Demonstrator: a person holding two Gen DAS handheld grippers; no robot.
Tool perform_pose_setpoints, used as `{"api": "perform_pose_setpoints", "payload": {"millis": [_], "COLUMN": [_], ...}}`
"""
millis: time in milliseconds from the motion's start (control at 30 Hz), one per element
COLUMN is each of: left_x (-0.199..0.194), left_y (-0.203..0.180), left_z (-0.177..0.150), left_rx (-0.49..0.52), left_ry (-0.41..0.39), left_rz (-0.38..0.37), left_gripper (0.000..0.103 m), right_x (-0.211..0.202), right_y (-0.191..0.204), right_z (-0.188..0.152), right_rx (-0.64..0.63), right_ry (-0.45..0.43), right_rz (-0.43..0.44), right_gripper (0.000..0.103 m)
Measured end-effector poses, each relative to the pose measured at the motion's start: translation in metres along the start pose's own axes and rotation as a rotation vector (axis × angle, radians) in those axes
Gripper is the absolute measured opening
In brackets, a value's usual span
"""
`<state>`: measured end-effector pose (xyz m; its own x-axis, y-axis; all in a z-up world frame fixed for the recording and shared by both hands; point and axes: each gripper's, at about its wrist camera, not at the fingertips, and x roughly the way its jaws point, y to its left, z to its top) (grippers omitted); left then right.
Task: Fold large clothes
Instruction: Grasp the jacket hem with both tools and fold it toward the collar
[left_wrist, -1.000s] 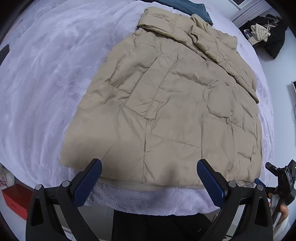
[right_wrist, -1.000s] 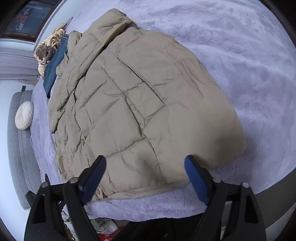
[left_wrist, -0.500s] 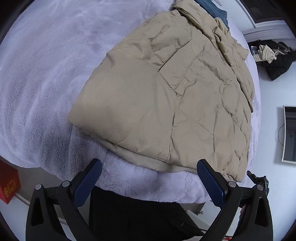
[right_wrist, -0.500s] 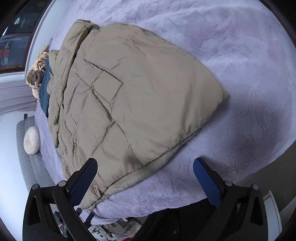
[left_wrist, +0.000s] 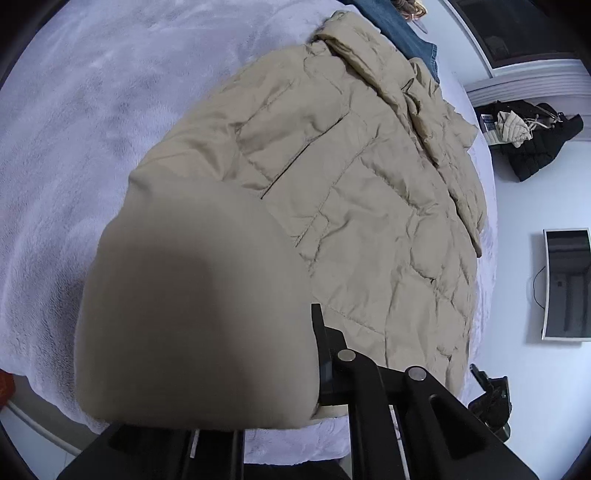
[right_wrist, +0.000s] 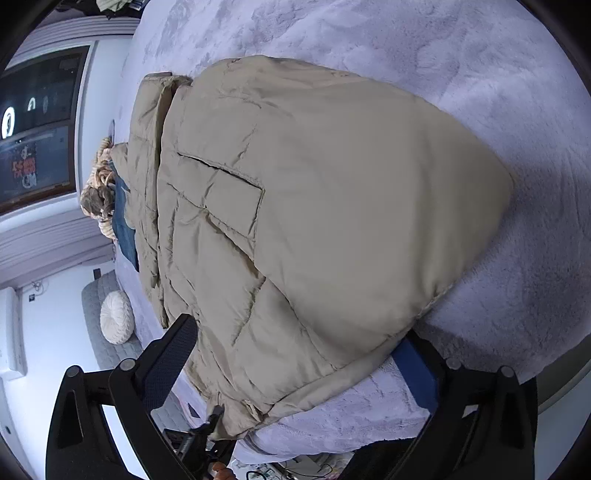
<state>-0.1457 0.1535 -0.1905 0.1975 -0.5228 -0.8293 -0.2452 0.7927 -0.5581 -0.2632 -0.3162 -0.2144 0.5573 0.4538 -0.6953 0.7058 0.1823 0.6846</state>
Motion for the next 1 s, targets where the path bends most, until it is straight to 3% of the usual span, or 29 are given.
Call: {"api": "perform_pose_setpoints", "payload": {"millis": [33,67,100,133,367,567,800,1000], "left_x": [-0.006,-0.012,-0.017,-0.023,-0.073,-0.109,-0.116,-0.085], "left_y": [-0.001,-0.004,-0.006,-0.010,-0.052,-0.102,-0.175,-0.224], "left_z": [0.001,0.002,0.003,0.005,0.024,0.059,0.128,0.204], "left_rx": [0.010,0.024,0.036,0.049,0.205,0.305,0.383,0.392], "left_ry": [-0.014,-0.030,-0.040,-0.050,-0.152,-0.274,-0.404,-0.472], "left_rz": [-0.006,-0.006,-0.006,-0.008,-0.028,-0.055,-0.018,0.073], "left_gripper": [0.013,0.013,0.013,0.013,0.013,0.013,0.013,0.013], "right_x": [0.001,0.003,0.003,0.003,-0.019,-0.039,-0.045,-0.007], "right_y": [-0.001,-0.001,-0.001,0.001,0.057,0.134,0.248,0.340], "right_z": [0.000,-0.001,-0.001,-0.002,-0.006,0.009,0.052,0.116], "right_rx": [0.008,0.011,0.006,-0.009,-0.259,-0.457,-0.690,-0.836], "right_ry": [0.007,0.015,0.017,0.012,-0.041,-0.111,-0.163,-0.150], "right_rz": [0.009,0.010,0.005,-0.017,-0.113,-0.111,-0.104,-0.121], "right_gripper": [0.070,0.050,0.023,0.012,0.007,0.007,0.007,0.006]}}
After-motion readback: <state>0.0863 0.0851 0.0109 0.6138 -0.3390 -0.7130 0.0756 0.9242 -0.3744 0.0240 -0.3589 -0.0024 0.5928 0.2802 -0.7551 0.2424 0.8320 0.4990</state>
